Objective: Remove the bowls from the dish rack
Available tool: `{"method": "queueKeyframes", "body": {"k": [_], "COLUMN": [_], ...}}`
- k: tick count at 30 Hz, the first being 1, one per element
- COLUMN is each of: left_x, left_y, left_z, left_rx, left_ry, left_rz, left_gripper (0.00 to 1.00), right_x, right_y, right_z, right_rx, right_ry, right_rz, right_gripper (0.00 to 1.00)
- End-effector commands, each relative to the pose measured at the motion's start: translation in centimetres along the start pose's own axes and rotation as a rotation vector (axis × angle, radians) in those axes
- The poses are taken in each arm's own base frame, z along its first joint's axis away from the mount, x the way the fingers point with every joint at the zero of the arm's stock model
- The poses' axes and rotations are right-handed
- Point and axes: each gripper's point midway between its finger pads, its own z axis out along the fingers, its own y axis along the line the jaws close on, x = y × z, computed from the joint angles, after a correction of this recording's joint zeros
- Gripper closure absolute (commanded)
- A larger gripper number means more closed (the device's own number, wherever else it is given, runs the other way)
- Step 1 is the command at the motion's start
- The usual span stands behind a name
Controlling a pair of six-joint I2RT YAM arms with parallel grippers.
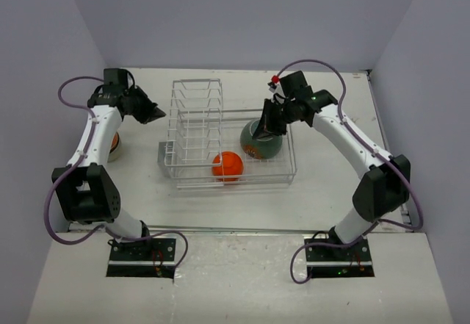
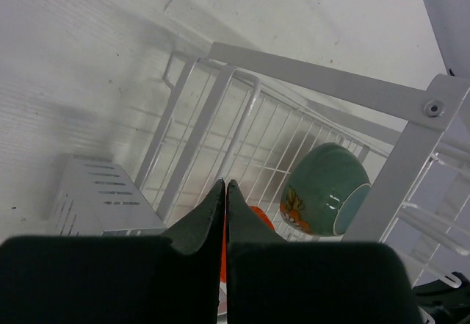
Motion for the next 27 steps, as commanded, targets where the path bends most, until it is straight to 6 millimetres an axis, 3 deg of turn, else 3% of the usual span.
{"method": "queueKeyframes", "body": {"k": [1, 2, 4, 5, 6, 8, 12, 20, 26, 27], "left_x": [-0.5, -0.3, 0.2, 0.2, 0.2, 0.3, 0.0, -0.2, 0.8, 1.7], "left_y": [-1.3, -1.2, -0.7, -0.7, -0.5, -0.2, 0.4, 0.9, 1.0, 0.3], "left_z": [0.1, 0.4, 0.9, 1.0, 1.1, 1.5, 1.9, 3.5, 6.2, 6.6], "left_rx": [0.023, 0.014, -0.001, -0.002, -0.007, -0.022, -0.049, -0.093, -0.103, -0.097], "left_ry": [-0.027, -0.021, -0.008, -0.007, -0.004, -0.001, -0.007, 0.01, 0.074, 0.09], "left_rz": [0.067, 0.071, 0.071, 0.073, 0.076, 0.081, 0.081, 0.103, 0.127, 0.151], "left_gripper": [1.0, 1.0, 1.0, 1.0, 1.0, 1.0, 1.0, 1.0, 1.0, 1.0], "right_x": [-2.4, -2.4, -3.8, -3.9, -5.1, -6.2, -7.2, -7.8, -8.0, -8.1], "right_y": [-0.7, -1.8, -1.4, -2.6, -1.9, -2.4, -3.6, -5.7, -6.2, -6.3], "right_z": [-0.2, 0.9, 1.0, 2.2, 2.1, 2.8, 3.0, 2.2, 2.9, 3.0], "right_rx": [0.074, 0.117, 0.131, 0.174, 0.17, 0.209, 0.22, 0.228, 0.236, 0.237], "right_ry": [-0.036, -0.001, -0.007, 0.028, 0.004, 0.001, -0.003, -0.009, 0.001, 0.002], "right_rz": [-0.011, -0.001, -0.019, -0.007, -0.021, -0.027, 0.001, 0.05, 0.046, 0.045], "right_gripper": [1.0, 1.0, 1.0, 1.0, 1.0, 1.0, 1.0, 1.0, 1.0, 1.0]}}
